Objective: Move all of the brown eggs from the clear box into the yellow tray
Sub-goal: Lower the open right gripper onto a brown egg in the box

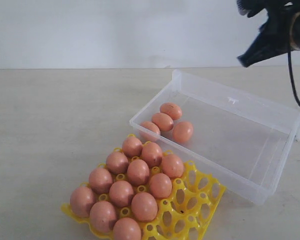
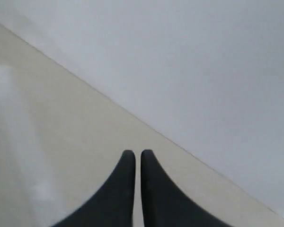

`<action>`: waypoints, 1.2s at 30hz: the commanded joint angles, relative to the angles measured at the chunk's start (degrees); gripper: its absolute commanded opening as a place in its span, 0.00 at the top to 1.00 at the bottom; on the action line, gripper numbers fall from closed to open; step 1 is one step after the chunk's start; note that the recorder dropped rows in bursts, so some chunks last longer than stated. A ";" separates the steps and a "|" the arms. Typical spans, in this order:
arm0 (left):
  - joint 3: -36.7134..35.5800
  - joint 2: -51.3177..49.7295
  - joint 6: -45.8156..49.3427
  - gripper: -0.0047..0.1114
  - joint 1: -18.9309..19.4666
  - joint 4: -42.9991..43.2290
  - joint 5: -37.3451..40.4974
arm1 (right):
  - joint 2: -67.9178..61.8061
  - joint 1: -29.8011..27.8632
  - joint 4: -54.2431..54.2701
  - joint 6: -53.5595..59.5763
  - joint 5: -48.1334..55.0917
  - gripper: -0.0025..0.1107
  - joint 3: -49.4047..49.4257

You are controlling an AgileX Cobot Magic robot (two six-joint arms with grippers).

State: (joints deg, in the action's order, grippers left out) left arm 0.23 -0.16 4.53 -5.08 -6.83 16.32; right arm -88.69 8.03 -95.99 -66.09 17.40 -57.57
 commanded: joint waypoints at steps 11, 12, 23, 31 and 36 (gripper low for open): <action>-0.23 0.16 -0.02 0.92 -0.31 0.17 -0.11 | -7.00 -1.50 101.64 76.50 40.42 0.98 -19.73; -0.23 0.16 -0.02 0.92 -0.31 0.17 -0.11 | -9.51 -1.50 102.42 76.39 43.08 0.98 -21.33; -0.23 0.16 -0.02 0.92 -0.31 0.17 -0.11 | -23.95 -1.50 119.74 73.50 48.20 0.85 -27.82; -0.23 0.16 -0.02 0.92 -0.31 0.17 -0.47 | -24.70 -1.11 129.42 63.71 35.45 0.44 -27.82; -0.23 0.16 -0.02 0.92 -0.31 0.17 -0.47 | -25.60 -0.01 129.13 51.58 32.11 0.44 -27.82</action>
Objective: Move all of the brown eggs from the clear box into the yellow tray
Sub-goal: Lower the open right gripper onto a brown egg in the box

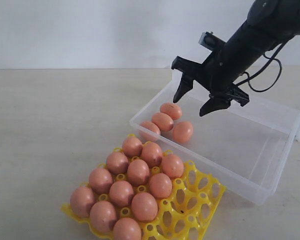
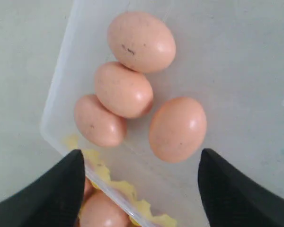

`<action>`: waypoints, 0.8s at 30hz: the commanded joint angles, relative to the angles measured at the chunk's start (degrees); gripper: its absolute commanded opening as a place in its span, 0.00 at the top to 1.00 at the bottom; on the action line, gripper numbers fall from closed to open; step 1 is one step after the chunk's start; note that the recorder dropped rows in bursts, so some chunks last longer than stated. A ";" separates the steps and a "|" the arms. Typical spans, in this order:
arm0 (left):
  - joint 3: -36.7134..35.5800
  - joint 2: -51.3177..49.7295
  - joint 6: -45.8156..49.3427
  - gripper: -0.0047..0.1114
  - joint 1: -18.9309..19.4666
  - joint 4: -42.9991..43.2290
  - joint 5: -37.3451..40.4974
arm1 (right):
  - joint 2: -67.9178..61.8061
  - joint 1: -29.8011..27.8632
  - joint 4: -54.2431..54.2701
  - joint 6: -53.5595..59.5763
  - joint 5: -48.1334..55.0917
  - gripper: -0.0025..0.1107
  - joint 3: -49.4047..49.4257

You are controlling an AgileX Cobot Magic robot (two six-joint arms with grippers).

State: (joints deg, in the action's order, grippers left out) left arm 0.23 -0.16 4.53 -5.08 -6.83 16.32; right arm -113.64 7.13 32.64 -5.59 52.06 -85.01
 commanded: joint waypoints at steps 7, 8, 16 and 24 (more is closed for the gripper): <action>-0.23 0.16 -0.02 0.92 -0.31 0.17 -0.47 | -5.14 1.52 1.62 -16.86 -2.09 0.44 -0.37; -0.23 0.16 -0.02 0.92 -0.31 0.17 -0.47 | -5.78 1.52 1.62 -17.29 -2.04 0.44 -0.37; -0.23 0.16 -0.02 0.92 -0.31 0.17 -0.47 | -6.99 1.52 -0.32 -18.62 -4.28 0.44 -0.37; -0.23 0.16 -0.02 0.92 -0.31 0.17 -0.47 | -6.99 1.52 -2.95 -19.94 -5.89 0.44 -0.37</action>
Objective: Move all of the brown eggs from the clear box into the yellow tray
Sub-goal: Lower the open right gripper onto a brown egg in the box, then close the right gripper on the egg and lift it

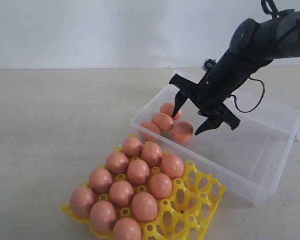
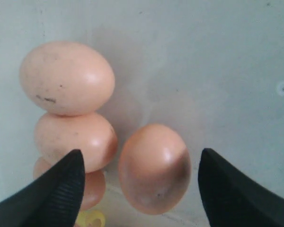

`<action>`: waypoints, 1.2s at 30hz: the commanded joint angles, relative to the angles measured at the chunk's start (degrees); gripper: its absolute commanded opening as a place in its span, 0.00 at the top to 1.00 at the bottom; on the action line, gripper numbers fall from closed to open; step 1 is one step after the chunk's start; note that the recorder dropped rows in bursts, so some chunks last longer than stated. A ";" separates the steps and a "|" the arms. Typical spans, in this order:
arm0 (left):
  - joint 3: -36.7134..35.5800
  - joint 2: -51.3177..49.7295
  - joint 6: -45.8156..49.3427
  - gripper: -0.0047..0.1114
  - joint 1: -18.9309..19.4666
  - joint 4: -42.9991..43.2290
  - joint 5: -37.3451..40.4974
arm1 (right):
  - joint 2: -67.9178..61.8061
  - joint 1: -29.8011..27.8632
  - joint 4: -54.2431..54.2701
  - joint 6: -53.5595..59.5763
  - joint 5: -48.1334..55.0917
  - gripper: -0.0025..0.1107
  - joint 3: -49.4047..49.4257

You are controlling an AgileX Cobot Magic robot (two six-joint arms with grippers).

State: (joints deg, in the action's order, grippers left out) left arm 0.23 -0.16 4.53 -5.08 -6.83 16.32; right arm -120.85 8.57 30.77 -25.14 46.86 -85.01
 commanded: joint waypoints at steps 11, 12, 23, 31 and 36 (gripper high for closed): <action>-0.23 0.16 -0.02 0.92 -0.31 0.17 -0.47 | 0.22 0.08 -1.19 -0.39 -0.26 0.44 -0.26; -0.23 0.16 -0.02 0.92 -0.31 0.17 -0.47 | 0.12 0.08 -1.18 -0.39 -0.26 0.44 -0.26; -0.23 0.16 -0.02 0.92 -0.31 0.17 -0.47 | -3.26 0.08 0.19 -0.53 0.58 0.44 0.61; -0.23 0.16 -0.02 0.92 -0.31 0.17 -0.47 | -4.85 0.08 0.58 -0.30 0.70 0.98 0.61; -0.23 0.16 -0.02 0.92 -0.31 0.17 -0.47 | -4.72 0.08 0.58 0.24 0.70 0.98 0.61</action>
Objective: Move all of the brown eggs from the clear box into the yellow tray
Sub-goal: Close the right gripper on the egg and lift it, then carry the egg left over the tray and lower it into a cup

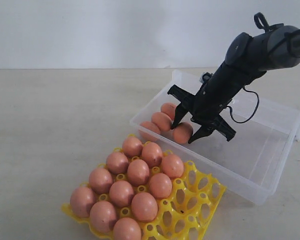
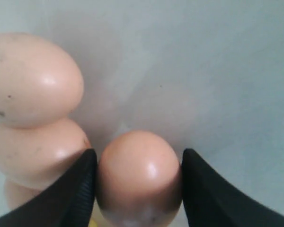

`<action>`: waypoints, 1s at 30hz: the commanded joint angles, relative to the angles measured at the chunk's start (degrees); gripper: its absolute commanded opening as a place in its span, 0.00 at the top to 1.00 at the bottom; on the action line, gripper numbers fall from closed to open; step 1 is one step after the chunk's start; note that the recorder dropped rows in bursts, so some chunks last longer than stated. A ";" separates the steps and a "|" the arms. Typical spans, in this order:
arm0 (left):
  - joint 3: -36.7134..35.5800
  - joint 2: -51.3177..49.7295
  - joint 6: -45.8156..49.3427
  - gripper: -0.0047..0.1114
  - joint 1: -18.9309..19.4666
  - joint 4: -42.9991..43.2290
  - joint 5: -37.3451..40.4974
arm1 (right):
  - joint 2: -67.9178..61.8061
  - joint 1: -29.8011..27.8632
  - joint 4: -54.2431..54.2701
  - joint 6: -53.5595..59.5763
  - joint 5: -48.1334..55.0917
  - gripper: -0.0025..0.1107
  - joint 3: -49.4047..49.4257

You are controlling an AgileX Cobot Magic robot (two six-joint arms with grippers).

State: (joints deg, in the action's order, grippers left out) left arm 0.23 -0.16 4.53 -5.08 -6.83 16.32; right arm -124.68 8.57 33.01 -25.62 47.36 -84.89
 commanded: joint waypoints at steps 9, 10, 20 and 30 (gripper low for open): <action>-0.23 0.16 -0.02 0.92 -0.31 0.17 -0.47 | 7.18 0.08 -21.11 -4.51 -0.70 0.98 0.48; -0.23 0.16 -0.02 0.92 -0.31 0.17 -0.47 | 8.60 0.08 -24.69 -5.26 -0.42 0.98 0.48; -0.23 0.16 -0.02 0.92 -0.31 0.17 -0.47 | 22.24 0.08 -27.36 8.35 -2.00 0.98 0.85; -0.23 0.16 -0.02 0.92 -0.31 0.17 -0.47 | 46.40 8.38 -28.90 16.73 -38.25 0.98 30.90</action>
State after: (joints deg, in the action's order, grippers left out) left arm 0.23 -0.16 4.53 -5.08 -6.83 16.32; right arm -84.34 13.82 4.44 -13.31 18.86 -62.73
